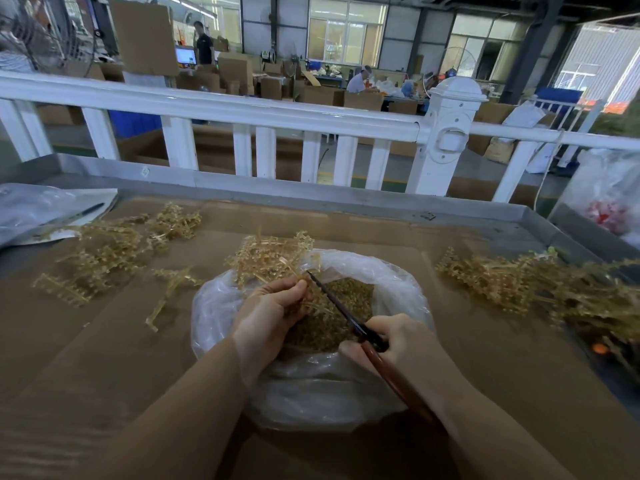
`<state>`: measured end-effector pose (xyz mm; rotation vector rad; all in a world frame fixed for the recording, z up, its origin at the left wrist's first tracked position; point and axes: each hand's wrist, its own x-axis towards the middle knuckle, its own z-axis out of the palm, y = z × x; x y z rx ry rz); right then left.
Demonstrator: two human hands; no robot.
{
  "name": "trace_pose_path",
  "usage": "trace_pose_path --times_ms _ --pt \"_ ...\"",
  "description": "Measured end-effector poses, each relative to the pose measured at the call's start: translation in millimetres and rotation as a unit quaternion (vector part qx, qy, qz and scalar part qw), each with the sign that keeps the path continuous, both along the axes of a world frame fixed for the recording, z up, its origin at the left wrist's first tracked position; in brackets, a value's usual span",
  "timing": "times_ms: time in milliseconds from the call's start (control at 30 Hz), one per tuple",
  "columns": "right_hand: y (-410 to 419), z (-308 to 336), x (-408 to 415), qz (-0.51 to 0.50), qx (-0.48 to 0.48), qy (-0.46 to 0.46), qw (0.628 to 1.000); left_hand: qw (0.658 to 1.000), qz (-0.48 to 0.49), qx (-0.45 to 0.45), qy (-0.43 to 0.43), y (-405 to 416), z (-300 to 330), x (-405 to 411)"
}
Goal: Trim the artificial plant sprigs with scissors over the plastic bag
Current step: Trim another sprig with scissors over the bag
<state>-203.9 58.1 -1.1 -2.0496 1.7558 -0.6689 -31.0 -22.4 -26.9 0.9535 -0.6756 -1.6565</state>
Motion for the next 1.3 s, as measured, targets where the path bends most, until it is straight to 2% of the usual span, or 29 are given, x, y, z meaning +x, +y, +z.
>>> trace_pose_path --times_ms 167,300,500,1033,1300 --pt "3.8 -2.4 -1.1 -0.009 -0.088 0.123 0.988 0.999 0.007 0.027 0.027 -3.3 0.3 1.4" --pt "4.9 -4.6 -2.0 -0.010 -0.137 0.157 0.978 0.999 0.005 0.035 0.027 -6.0 -1.7 1.1" --pt "4.8 -6.3 -1.9 -0.012 -0.151 0.193 0.970 0.999 0.005 0.026 0.025 -5.6 -2.4 0.2" --pt "3.3 -11.6 -1.5 -0.012 -0.186 0.237 0.954 0.999 0.018 0.032 0.023 -3.7 -0.9 -0.1" --pt "1.6 -18.3 3.0 -0.019 -0.169 0.199 0.965 0.999 0.019 0.026 0.025 -1.5 0.8 -0.2"
